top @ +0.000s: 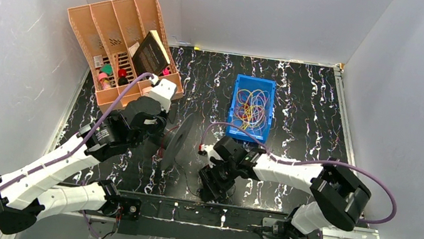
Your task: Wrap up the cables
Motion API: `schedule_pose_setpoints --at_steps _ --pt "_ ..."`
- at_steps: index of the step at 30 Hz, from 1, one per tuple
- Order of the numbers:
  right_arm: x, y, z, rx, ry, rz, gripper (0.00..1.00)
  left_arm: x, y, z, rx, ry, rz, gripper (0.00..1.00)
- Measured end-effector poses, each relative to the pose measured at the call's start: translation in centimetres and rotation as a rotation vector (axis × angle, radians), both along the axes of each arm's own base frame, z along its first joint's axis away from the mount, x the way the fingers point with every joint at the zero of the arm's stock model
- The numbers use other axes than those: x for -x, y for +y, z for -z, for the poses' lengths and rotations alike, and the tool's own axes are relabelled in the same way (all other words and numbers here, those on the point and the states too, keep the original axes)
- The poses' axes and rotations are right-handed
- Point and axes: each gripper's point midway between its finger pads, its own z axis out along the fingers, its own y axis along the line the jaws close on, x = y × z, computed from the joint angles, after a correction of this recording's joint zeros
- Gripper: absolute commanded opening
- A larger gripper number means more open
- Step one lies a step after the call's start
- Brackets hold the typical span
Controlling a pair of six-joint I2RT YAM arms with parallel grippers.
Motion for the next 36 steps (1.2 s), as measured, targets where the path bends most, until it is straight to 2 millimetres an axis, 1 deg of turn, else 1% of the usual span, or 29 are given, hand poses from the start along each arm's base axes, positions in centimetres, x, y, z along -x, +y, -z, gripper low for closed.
schedule_pose_setpoints --at_steps 11,14,16,17,18,19,20,24,27,30,32,36 --pt "1.7 -0.1 0.6 0.046 0.000 0.002 0.48 0.1 0.2 0.2 -0.004 0.006 -0.011 0.00" --pt "2.2 -0.2 0.8 0.060 -0.005 -0.001 0.40 0.0 0.3 0.2 -0.005 0.006 -0.015 0.00" --pt "2.5 -0.3 0.9 0.068 -0.006 -0.006 0.29 0.0 0.3 0.2 -0.005 0.005 -0.017 0.00" --pt "2.7 -0.4 1.0 0.074 -0.005 -0.007 0.22 0.0 0.3 0.2 -0.005 0.006 -0.017 0.00" --pt "2.9 -0.5 1.2 0.083 -0.005 -0.007 0.12 0.0 0.3 0.2 -0.005 0.006 -0.018 0.00" --pt "3.0 -0.6 1.2 0.090 -0.005 -0.007 0.04 0.0 0.3 0.2 -0.006 0.006 -0.018 0.00" --pt "3.1 -0.7 1.3 0.095 -0.006 -0.008 0.00 0.0 0.4 0.2 -0.005 0.006 -0.019 0.00" --pt "3.3 -0.9 0.9 0.102 -0.020 0.002 0.00 0.0 0.5 0.1 -0.007 0.003 -0.028 0.00" --pt "3.3 -0.9 -0.4 0.076 -0.043 0.012 0.00 -0.1 0.7 0.1 -0.008 -0.002 -0.042 0.00" --pt "3.4 -0.3 -2.8 0.029 -0.081 0.012 0.00 -0.3 0.9 0.1 -0.014 -0.006 -0.063 0.00" --pt "3.5 0.5 -4.9 -0.020 -0.104 0.009 0.00 -0.6 1.0 0.4 -0.025 -0.003 -0.077 0.00" --pt "3.4 2.6 -11.3 -0.182 -0.169 0.004 0.00 -1.2 1.0 1.3 -0.060 0.012 -0.111 0.00"
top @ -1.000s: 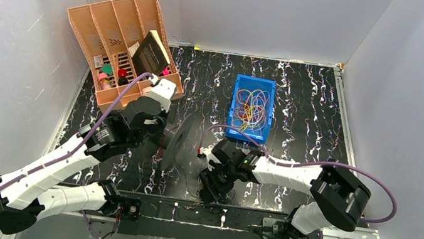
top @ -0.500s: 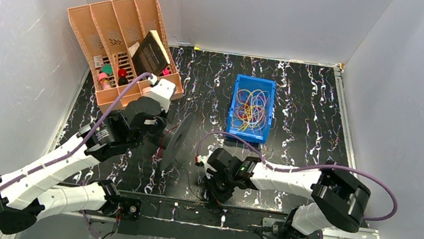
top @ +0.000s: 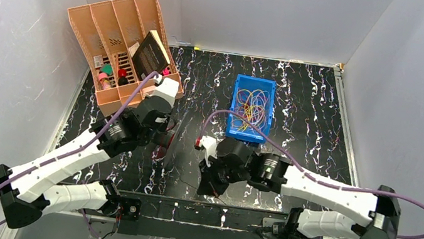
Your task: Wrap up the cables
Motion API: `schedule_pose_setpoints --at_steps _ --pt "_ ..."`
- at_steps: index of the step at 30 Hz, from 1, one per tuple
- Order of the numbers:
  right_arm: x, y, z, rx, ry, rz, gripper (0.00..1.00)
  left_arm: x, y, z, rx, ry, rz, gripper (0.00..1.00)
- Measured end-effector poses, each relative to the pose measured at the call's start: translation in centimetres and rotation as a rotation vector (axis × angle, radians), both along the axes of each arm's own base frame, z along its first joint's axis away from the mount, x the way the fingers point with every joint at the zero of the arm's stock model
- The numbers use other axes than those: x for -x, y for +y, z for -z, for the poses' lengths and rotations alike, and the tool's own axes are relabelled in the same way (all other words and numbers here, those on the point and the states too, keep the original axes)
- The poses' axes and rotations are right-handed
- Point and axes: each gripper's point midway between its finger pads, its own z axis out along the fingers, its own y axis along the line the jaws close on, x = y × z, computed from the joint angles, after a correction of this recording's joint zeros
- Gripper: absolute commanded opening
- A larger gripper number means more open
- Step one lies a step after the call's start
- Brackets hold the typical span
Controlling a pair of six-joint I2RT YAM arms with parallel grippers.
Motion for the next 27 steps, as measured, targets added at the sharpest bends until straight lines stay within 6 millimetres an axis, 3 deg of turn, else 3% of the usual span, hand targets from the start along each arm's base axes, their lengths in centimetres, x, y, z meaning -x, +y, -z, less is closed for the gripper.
schedule_pose_setpoints --at_steps 3,6,16,22,24,27 --pt "0.2 1.1 -4.3 -0.115 -0.037 -0.016 0.00 -0.4 0.0 0.8 -0.023 0.014 -0.026 0.00" --pt "0.6 1.8 -7.3 -0.191 -0.055 -0.035 0.00 -0.8 0.0 1.3 -0.039 0.022 -0.050 0.00" --pt "0.5 3.0 -10.9 -0.270 -0.086 -0.043 0.00 -1.5 0.1 3.4 -0.109 0.065 -0.103 0.00" --pt "-3.0 2.9 -15.3 -0.330 -0.228 0.121 0.00 -1.2 -0.4 3.4 -0.096 0.077 -0.064 0.00" --pt "-5.6 2.2 -17.1 -0.329 -0.328 0.242 0.00 -0.7 -1.2 3.4 -0.076 0.092 -0.005 0.00" --pt "-9.6 0.7 -17.1 -0.236 -0.483 0.395 0.00 0.4 -1.7 3.8 -0.054 0.115 0.084 0.00"
